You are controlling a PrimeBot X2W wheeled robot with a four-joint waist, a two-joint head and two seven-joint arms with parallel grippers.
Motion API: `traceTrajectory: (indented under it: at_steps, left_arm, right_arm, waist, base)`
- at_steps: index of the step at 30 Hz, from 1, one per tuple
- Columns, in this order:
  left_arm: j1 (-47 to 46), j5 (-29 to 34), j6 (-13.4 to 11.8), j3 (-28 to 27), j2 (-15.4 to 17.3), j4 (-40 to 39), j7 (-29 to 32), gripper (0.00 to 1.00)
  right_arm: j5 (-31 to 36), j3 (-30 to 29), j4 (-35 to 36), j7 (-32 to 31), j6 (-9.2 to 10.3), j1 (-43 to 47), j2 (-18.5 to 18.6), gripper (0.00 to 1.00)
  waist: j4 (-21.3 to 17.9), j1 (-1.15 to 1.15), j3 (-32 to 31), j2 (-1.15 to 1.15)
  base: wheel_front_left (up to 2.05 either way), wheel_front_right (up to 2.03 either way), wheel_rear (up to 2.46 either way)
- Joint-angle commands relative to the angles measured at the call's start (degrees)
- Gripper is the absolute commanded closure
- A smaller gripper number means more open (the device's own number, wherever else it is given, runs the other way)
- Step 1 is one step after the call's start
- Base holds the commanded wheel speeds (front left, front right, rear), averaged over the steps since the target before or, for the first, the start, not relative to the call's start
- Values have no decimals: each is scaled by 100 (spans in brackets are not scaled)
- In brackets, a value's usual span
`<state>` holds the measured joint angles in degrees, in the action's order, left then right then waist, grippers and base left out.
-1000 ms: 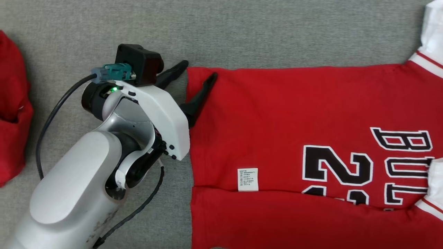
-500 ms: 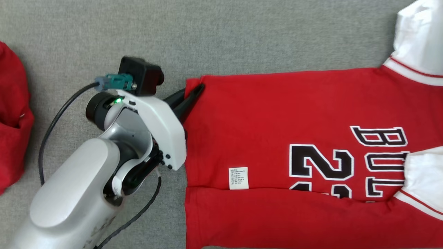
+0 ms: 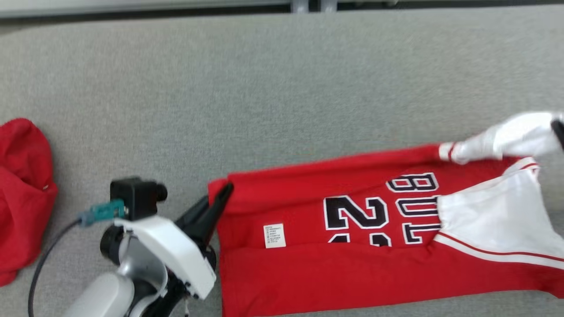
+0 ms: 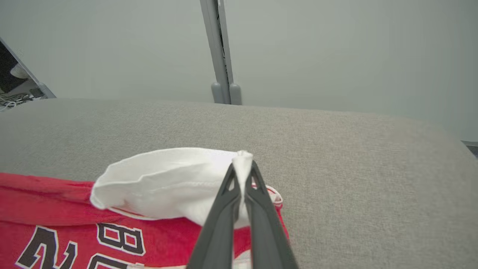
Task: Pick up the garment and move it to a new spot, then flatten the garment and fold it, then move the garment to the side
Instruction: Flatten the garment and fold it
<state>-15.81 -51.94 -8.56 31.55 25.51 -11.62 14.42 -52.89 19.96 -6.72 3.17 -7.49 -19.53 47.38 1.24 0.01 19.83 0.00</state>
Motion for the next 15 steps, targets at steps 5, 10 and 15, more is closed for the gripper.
traceTrajectory:
  at_steps: [5,10,15]
  left_arm:
    - [792,-216,-23,-142,46,18,-393,100]
    - [1449,-401,82,-155,54,181,-673,100]
    - [1917,-308,102,-123,91,454,-1000,0]
  right_arm:
    - [65,-299,379,95,-1,1371,-460,100]
    - [378,-174,279,-184,-1,2017,-1042,100]
    - [1041,-228,-90,-349,-1,2002,-1384,0]
  waist:
    - [-399,-1,-672,0]
    - [-611,-1,-815,0]
    - [-771,-1,-954,0]
  base:
    - [0,0,0]
    - [0,0,0]
    - [0,0,0]
